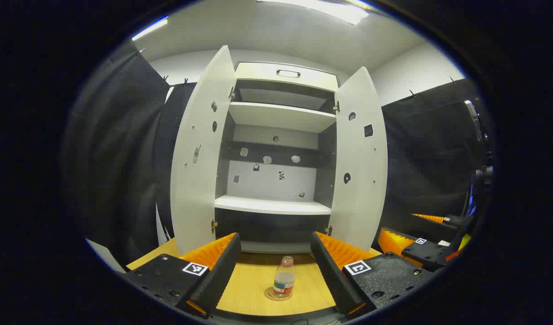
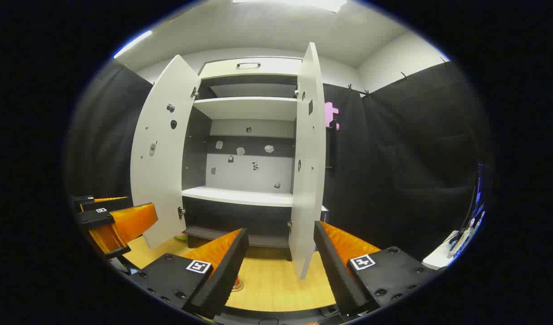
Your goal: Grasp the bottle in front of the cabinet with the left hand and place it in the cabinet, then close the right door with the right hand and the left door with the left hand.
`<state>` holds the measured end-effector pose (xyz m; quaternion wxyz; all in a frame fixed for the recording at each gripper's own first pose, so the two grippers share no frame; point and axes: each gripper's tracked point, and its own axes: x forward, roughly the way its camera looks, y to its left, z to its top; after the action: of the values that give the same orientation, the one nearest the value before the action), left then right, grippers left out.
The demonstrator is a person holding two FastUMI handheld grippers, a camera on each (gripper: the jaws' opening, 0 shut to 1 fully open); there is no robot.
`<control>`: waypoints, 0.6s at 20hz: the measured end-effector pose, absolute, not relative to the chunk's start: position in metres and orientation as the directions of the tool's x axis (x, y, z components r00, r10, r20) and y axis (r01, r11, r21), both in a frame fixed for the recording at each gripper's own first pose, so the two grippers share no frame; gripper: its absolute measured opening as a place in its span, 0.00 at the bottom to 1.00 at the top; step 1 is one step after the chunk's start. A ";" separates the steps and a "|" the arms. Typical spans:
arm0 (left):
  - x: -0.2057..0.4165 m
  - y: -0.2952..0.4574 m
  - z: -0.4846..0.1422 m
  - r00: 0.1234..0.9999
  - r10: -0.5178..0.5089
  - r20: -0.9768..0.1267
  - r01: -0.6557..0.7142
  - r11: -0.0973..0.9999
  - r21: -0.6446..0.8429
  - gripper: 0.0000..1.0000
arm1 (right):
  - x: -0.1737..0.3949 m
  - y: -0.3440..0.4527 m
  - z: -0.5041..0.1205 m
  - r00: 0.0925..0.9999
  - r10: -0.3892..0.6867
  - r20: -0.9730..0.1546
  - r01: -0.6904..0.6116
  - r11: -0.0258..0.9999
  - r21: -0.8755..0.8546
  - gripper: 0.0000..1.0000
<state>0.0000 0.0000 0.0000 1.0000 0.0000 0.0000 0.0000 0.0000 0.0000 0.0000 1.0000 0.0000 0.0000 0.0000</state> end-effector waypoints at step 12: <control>-0.005 0.008 -0.011 0.999 0.026 -0.040 -0.026 1.000 -0.002 0.94 | -0.006 0.005 -0.005 1.000 0.012 -0.012 -0.012 1.000 -0.008 0.96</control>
<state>-0.0048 0.0082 -0.0115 0.9997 -0.0013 0.0198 0.0131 -0.0058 0.0046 -0.0053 1.0000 -0.0040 0.0060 0.0060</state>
